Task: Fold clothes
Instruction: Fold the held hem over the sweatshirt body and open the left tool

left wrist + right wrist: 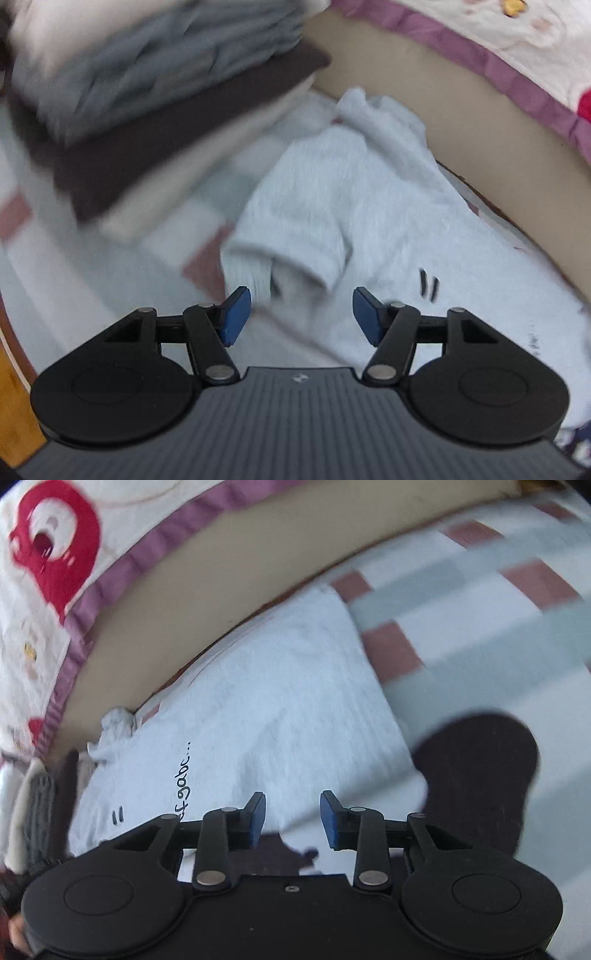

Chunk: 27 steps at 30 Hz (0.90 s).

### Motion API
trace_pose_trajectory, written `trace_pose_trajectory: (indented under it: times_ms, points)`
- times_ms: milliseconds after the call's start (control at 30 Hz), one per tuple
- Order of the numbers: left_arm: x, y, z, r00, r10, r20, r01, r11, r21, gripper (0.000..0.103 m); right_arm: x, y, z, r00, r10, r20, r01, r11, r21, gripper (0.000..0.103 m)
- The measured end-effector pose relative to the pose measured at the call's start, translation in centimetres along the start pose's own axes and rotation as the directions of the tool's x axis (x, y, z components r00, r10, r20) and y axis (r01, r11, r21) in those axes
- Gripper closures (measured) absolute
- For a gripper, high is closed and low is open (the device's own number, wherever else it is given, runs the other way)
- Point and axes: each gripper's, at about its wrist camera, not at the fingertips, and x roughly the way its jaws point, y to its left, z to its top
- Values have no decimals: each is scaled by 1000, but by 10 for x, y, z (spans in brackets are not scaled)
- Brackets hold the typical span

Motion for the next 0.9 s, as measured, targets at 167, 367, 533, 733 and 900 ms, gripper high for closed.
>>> trace_pose_trajectory:
  times_ms: [167, 367, 533, 733, 900]
  points:
    - [8, 11, -11, 998, -42, -49, 38, 996, -81, 42, -8, -16, -11, 1000, -6, 29, 3, 995, 99, 57]
    - [26, 17, -9, 996, -68, -57, 60, 989, -138, 65, -2, -31, -18, 998, 33, 50, -42, 981, 189, 55]
    - [42, 9, 2, 1000, 12, -20, -13, 1000, -18, 91, 6, -40, -26, 996, 79, 46, -88, 961, 262, 55]
    - [20, 26, 18, 954, 245, 170, -238, 969, -58, 103, 22, -32, -26, 996, 68, 66, -80, 974, 214, 50]
    - [2, 67, 10, 997, -7, 77, 27, 965, -260, 101, 30, -21, -19, 990, 75, 117, -97, 976, 194, 45]
